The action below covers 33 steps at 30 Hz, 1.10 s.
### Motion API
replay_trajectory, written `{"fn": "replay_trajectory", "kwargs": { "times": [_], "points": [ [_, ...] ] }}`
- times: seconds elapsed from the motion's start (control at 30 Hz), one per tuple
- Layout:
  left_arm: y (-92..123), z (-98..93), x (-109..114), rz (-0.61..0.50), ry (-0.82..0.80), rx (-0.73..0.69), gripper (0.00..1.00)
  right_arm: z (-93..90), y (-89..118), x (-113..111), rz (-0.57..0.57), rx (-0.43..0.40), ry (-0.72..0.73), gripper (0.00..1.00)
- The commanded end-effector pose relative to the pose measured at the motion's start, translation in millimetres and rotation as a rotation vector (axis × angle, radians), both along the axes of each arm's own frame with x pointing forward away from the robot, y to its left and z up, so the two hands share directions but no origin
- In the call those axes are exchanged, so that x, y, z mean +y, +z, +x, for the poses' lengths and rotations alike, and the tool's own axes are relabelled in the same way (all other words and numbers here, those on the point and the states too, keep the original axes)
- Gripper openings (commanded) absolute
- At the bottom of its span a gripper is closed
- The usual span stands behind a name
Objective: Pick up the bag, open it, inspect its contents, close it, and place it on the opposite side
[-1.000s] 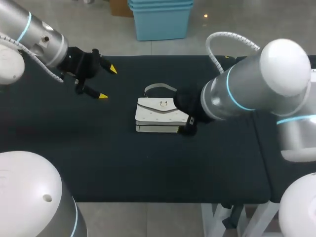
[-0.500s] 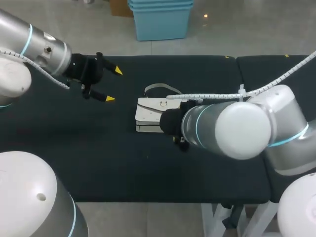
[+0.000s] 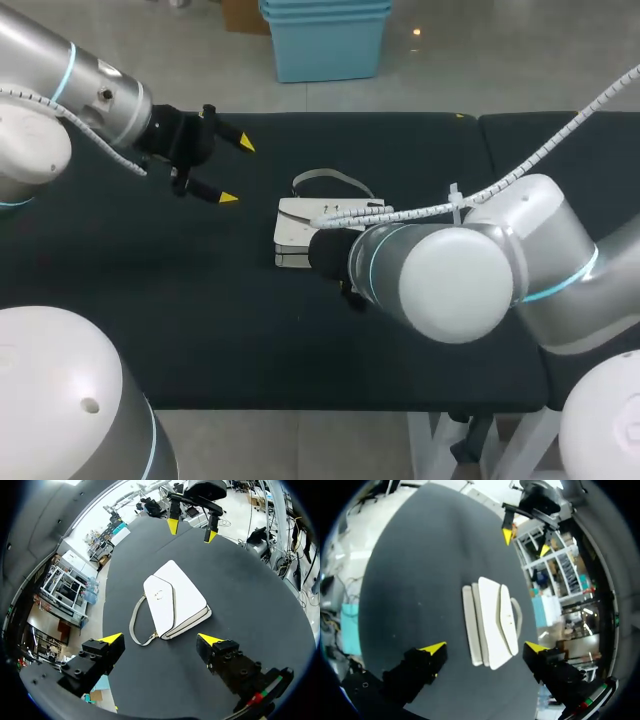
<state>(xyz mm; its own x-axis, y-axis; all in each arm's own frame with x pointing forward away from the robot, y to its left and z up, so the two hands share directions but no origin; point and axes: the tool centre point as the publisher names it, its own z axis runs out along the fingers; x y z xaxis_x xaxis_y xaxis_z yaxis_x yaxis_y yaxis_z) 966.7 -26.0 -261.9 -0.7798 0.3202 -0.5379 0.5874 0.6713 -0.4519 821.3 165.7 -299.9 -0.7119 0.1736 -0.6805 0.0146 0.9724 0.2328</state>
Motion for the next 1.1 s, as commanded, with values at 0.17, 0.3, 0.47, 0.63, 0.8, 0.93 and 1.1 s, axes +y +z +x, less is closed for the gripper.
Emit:
{"fn": "replay_trajectory", "kwargs": {
  "times": [0.17, 0.3, 0.47, 0.63, 0.8, 0.93, 1.1],
  "points": [
    [-9, 9.0, -12, -0.044, -0.031, -0.022, 1.00, 17.0, -33, 14, -0.035, -0.583, -0.042, 1.00],
    [-8, 12.2, -14, -0.048, -0.045, -0.028, 1.00, 30.6, -43, 12, -0.060, -0.611, -0.038, 1.00],
    [-9, 14.6, -14, -0.038, -0.070, -0.031, 1.00, 45.8, -49, 5, -0.069, -0.634, -0.042, 0.91],
    [-10, 16.0, -12, -0.032, -0.087, -0.030, 1.00, 54.4, -50, -2, -0.086, -0.648, -0.034, 0.49],
    [-12, 16.6, -14, -0.029, -0.098, -0.024, 1.00, 60.9, -53, -14, -0.087, -0.648, -0.035, 0.49],
    [-12, 16.1, -17, -0.021, -0.102, -0.018, 1.00, 63.3, -58, -22, -0.088, -0.640, -0.039, 0.49],
    [-14, 16.3, -21, -0.018, -0.105, -0.011, 1.00, 69.0, -63, -29, -0.095, -0.634, -0.037, 0.46]
  ]
}}
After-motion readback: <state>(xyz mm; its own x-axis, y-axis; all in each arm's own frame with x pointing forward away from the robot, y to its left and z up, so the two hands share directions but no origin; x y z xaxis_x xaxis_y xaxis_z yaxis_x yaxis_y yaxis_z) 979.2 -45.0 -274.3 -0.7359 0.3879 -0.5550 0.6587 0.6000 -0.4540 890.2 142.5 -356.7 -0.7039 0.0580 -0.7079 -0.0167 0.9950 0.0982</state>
